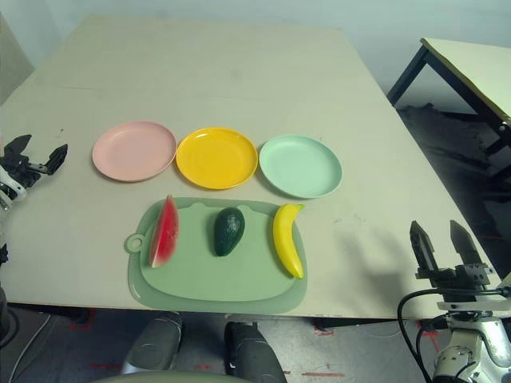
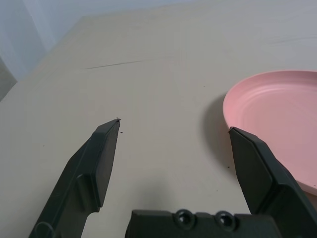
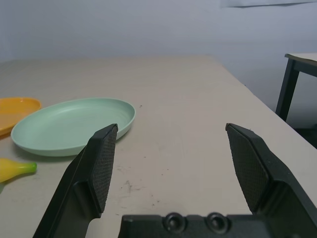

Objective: Place the fruits into color-matched plates.

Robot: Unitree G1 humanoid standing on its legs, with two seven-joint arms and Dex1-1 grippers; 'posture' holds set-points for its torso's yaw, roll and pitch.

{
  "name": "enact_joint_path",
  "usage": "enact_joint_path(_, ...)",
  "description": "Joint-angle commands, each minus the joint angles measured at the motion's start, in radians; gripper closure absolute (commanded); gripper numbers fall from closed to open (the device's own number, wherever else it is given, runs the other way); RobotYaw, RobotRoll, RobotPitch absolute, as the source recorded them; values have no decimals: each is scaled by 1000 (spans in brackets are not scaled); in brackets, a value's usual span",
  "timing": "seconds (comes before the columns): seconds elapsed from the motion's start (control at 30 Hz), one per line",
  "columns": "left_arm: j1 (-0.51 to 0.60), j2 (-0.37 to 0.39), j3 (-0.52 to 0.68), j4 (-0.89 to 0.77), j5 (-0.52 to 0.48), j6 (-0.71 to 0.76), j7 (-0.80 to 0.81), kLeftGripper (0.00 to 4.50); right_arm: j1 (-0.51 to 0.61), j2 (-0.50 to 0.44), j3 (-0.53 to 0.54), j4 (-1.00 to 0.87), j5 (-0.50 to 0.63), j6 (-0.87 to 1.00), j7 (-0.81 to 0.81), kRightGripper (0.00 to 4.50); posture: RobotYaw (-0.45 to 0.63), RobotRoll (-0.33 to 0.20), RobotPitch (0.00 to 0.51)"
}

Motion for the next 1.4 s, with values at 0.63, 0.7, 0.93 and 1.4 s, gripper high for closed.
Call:
enact_joint_path(0.63, -5, -9, 12, -25, -57, 21, -122, 0, 133, 27, -27, -122, 9, 5, -21, 157, 239, 0, 139)
enact_joint_path(0.7, 3, -15, 4, -64, -109, 49, -272, 0, 176, 29, -30, -166, 13, 18, -29, 157, 230, 0, 148)
enact_joint_path(0.93, 37, 61, -57, -288, -270, 280, -811, 0, 354, -41, -13, -360, -34, 94, -9, 157, 177, 0, 160)
enact_joint_path(1.4, 44, 133, -288, -498, -361, 355, -992, 0, 310, -493, 47, -958, -264, 527, -256, 157, 122, 0, 160)
